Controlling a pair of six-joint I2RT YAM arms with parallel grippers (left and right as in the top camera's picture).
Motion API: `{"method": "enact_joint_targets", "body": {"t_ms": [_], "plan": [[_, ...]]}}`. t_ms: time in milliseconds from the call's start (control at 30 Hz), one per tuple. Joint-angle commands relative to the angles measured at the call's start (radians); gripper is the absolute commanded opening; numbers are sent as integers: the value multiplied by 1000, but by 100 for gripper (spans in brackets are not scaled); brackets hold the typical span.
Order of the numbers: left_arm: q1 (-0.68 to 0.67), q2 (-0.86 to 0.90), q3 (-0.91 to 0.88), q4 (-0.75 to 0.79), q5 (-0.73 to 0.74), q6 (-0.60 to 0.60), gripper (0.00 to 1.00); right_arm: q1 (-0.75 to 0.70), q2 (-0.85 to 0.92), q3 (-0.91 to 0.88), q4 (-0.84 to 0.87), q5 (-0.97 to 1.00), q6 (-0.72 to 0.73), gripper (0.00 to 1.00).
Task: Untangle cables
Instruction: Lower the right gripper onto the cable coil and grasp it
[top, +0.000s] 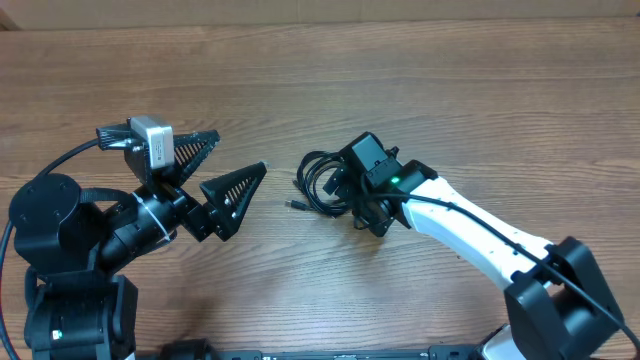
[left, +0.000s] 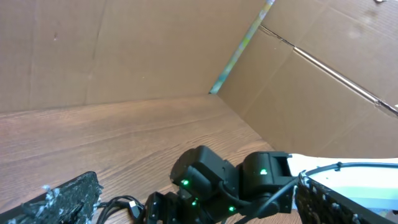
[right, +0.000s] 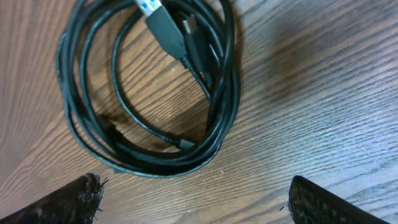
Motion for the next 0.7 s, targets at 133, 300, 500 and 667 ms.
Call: {"method": "enact_joint_targets", "body": {"t_ms": [133, 300, 500, 667], "plan": [[10, -8, 26, 4, 27, 26, 100, 31, 76, 9, 31, 10, 81, 92], [10, -9, 26, 7, 57, 26, 100, 31, 112, 9, 47, 26, 81, 92], [10, -9, 26, 8, 107, 26, 100, 31, 121, 9, 76, 93, 81, 84], [10, -9, 31, 8, 150, 26, 100, 31, 121, 8, 97, 148, 81, 73]]}}
